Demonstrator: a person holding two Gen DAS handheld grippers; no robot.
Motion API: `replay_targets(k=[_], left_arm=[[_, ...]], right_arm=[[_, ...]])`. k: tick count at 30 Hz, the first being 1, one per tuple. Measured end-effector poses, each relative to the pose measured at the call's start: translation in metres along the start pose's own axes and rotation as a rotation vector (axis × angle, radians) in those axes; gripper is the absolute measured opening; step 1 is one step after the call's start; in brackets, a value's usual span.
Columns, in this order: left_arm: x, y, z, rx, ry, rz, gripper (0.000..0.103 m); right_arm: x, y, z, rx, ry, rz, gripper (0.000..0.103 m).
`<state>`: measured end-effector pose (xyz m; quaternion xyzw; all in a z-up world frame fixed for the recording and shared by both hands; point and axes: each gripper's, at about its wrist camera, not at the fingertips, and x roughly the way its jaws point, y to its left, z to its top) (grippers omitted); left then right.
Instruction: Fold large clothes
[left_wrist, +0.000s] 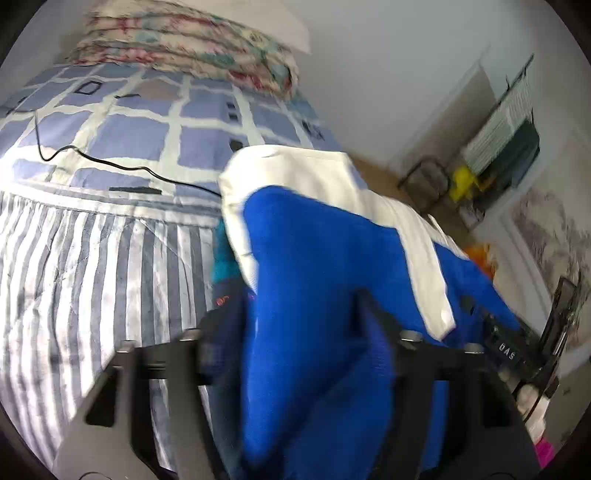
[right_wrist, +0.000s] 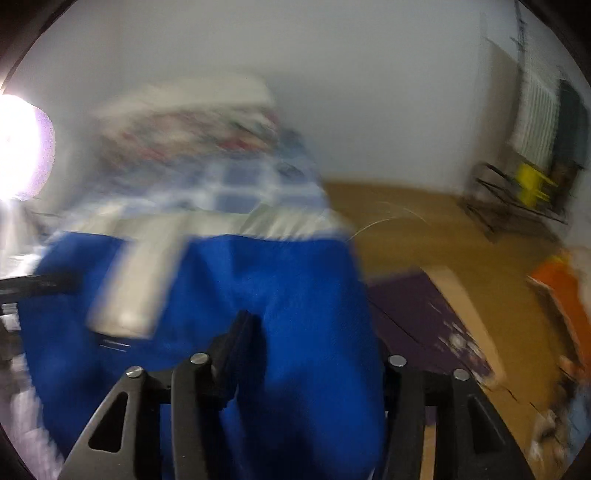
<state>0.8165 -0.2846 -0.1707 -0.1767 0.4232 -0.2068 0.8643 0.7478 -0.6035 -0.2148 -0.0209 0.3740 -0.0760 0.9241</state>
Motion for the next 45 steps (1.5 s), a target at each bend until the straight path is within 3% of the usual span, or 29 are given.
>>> replay_targets(k=[1,7,14,20,28,38,45], left_arm=[[0.005,0.001,-0.002,0.006,-0.006,0.007,0.072],[0.010,0.013,-0.010,-0.015,-0.007,-0.034,0.075],[-0.054,-0.014,-0.002,0.038,-0.077,0.035,0.074],[-0.162,-0.042,0.001,0.093,-0.146,0.019,0.074],[-0.338,-0.088,-0.020,0.163,-0.242,0.005,0.074],[-0.554,-0.141,-0.093,0.250,-0.364,0.001,0.074],[-0.644,-0.152,-0.152,0.266,-0.376,-0.031,0.075]], right_arm=[[0.003,-0.001,0.000,0.028,-0.021,0.008,0.063],[0.007,-0.021,-0.009,0.117,-0.045,0.107,0.062],[-0.043,-0.024,-0.017,0.136,-0.139,0.088,0.061],[-0.124,-0.025,-0.009,0.129,-0.187,0.094,0.062],[-0.278,-0.009,-0.015,0.125,-0.264,0.153,0.062],[-0.484,0.026,-0.052,0.062,-0.367,0.177,0.062],[-0.589,0.046,-0.096,0.043,-0.399,0.183,0.069]])
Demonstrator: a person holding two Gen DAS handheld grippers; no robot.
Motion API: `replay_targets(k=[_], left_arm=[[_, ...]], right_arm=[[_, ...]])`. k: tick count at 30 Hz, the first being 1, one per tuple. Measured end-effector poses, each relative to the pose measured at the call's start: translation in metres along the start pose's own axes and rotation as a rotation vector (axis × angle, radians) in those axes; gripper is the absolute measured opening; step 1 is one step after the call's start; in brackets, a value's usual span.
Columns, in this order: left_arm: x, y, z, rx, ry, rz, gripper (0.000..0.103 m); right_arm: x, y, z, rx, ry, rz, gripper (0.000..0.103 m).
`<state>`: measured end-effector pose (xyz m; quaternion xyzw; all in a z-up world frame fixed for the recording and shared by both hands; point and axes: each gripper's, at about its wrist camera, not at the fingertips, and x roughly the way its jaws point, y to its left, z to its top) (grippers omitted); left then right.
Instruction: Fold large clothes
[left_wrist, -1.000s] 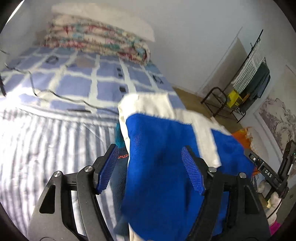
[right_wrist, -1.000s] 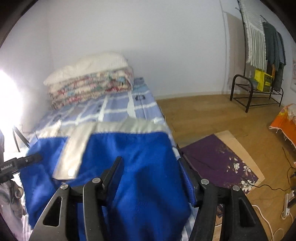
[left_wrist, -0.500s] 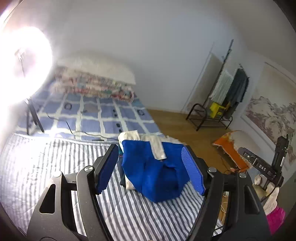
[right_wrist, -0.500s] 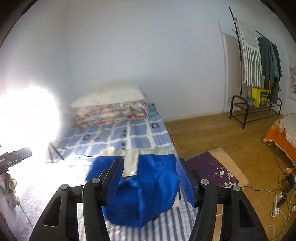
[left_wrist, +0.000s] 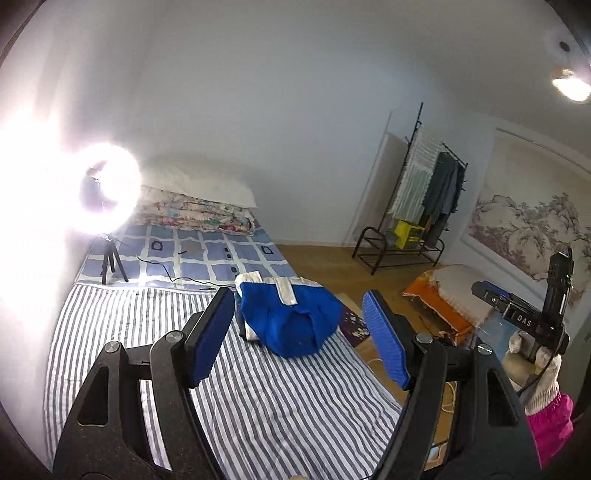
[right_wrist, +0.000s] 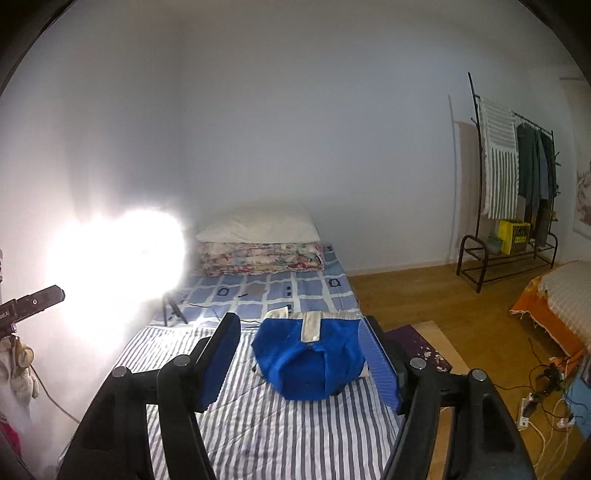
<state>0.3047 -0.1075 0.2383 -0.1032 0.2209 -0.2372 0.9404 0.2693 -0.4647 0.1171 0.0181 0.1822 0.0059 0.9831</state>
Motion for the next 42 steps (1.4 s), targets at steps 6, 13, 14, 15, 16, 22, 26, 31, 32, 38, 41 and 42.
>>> replay_targets(k=[6,13,14,15,16,22,26,31,32,38,41,42], left_arm=[[-0.056,-0.020,-0.026,0.057,0.002,-0.017,0.080],[-0.076,-0.024,-0.077,0.058,0.038,-0.053,0.085],[-0.074,-0.023,-0.086,0.056,0.049,-0.058,0.086],[-0.072,-0.022,-0.094,0.054,0.059,-0.057,0.086],[-0.068,-0.021,-0.102,0.057,0.065,-0.050,0.086],[-0.045,-0.018,-0.147,0.043,0.097,-0.026,0.087],[-0.026,-0.017,-0.169,0.037,0.103,-0.001,0.093],[-0.004,-0.018,-0.188,0.070,0.111,0.038,0.094],[-0.001,-0.018,-0.191,0.077,0.113,0.044,0.094],[0.024,-0.010,-0.207,0.104,0.144,0.083,0.095],[0.037,-0.006,-0.215,0.106,0.180,0.102,0.095],[0.039,-0.004,-0.217,0.105,0.184,0.107,0.095]], right_arm=[[-0.054,0.017,-0.015,0.020,-0.021,0.019,0.077],[-0.071,0.024,-0.048,0.024,0.000,-0.042,0.090],[-0.068,0.025,-0.057,0.020,0.012,-0.049,0.092],[-0.065,0.027,-0.063,0.016,0.023,-0.047,0.094],[-0.061,0.028,-0.072,0.014,0.040,-0.041,0.094],[-0.043,0.038,-0.115,0.032,0.083,-0.106,0.099],[-0.030,0.047,-0.133,0.016,0.073,-0.161,0.102],[-0.011,0.049,-0.151,0.054,0.071,-0.171,0.103],[-0.008,0.050,-0.154,0.055,0.071,-0.175,0.103],[0.020,0.050,-0.173,0.070,0.077,-0.190,0.103],[0.037,0.053,-0.185,0.053,0.089,-0.192,0.103],[0.040,0.053,-0.188,0.049,0.091,-0.193,0.103]])
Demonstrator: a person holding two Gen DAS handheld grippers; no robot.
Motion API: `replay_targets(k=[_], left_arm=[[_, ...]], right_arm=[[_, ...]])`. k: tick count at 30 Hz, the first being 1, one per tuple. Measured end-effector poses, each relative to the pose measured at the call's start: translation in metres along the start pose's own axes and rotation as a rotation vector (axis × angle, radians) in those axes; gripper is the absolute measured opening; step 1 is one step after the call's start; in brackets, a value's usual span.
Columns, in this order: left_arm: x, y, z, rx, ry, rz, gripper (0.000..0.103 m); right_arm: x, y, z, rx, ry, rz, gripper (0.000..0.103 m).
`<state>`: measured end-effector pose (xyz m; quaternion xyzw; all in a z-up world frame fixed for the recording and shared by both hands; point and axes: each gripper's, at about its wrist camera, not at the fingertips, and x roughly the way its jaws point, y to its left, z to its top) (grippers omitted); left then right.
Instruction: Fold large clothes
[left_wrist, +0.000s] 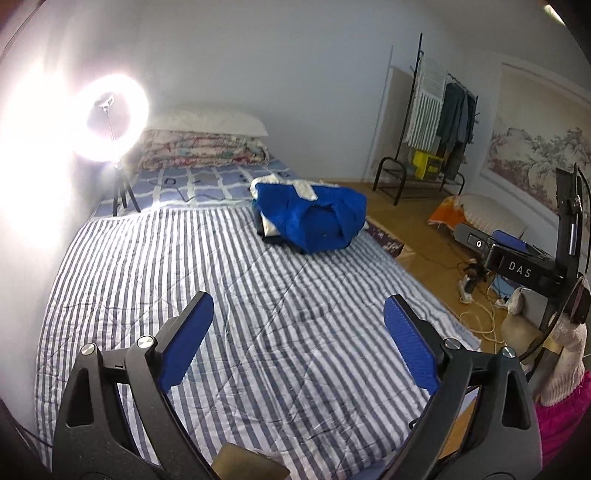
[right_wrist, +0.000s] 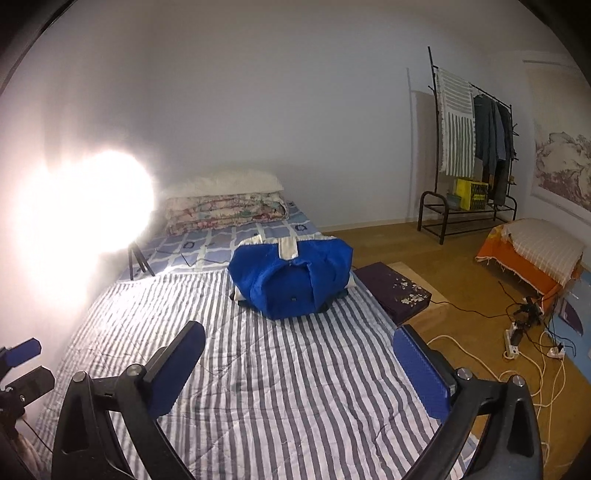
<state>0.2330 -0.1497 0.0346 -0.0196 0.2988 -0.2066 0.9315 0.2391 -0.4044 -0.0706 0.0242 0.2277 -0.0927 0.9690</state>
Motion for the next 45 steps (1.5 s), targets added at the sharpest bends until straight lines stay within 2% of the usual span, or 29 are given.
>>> replay_targets(k=[3,5,15,19,28,45], left_arm=[[0.007,0.000,-0.004,0.002,0.004,0.016,0.097],[0.009,-0.001,-0.006,0.012,0.005,0.029,0.103],[0.009,-0.006,-0.007,0.057,-0.007,0.085,0.103],[0.008,-0.002,-0.009,0.043,-0.012,0.131,0.103],[0.008,-0.001,-0.015,0.078,-0.022,0.209,0.103],[0.007,-0.002,-0.017,0.085,-0.029,0.218,0.103]], right_arm=[[0.011,0.002,-0.008,-0.004,0.017,0.004,0.103],[0.016,0.002,-0.011,-0.010,0.021,0.008,0.103],[0.031,0.003,-0.023,0.000,0.041,0.004,0.103],[0.027,0.001,-0.024,0.025,0.016,-0.011,0.103],[0.029,0.004,-0.027,0.011,0.027,-0.018,0.103],[0.027,0.006,-0.030,0.008,0.026,-0.027,0.103]])
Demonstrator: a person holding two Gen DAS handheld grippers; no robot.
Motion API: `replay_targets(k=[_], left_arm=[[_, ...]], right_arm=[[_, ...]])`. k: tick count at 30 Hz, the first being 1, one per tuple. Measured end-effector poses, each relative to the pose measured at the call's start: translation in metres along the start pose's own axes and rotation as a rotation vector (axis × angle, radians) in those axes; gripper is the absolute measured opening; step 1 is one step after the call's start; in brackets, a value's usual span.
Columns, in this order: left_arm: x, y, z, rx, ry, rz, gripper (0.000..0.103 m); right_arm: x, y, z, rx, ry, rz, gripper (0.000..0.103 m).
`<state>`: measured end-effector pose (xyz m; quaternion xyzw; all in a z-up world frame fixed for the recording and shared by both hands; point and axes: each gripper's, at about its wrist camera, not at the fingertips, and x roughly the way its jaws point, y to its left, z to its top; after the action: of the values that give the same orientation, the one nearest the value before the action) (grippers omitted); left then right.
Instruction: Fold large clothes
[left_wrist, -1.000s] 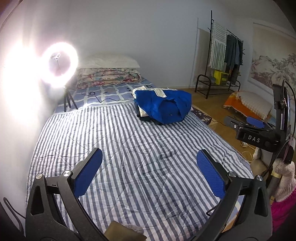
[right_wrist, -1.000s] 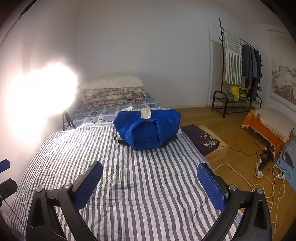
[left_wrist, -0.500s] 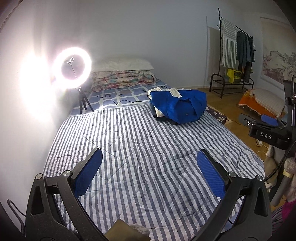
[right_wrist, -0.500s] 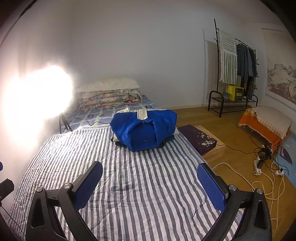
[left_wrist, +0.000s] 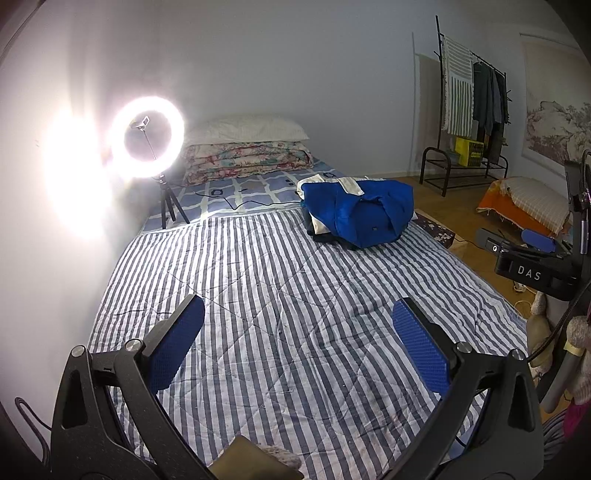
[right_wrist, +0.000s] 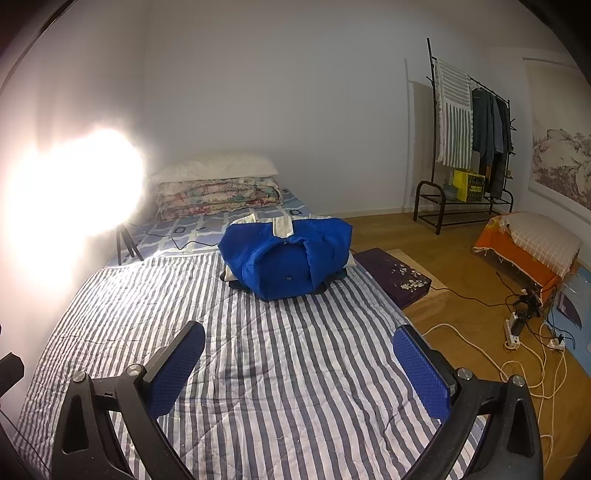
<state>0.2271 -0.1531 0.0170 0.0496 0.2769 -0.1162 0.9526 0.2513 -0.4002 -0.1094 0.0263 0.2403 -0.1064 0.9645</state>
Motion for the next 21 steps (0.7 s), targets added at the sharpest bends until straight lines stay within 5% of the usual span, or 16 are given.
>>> replay_targets(k=[21], left_arm=[[0.0002,0.0024,0.0016,0.004,0.002,0.016,0.103]], right_arm=[[0.0021,0.0020,-0.0022,-0.016,0.002,0.005,0.103]])
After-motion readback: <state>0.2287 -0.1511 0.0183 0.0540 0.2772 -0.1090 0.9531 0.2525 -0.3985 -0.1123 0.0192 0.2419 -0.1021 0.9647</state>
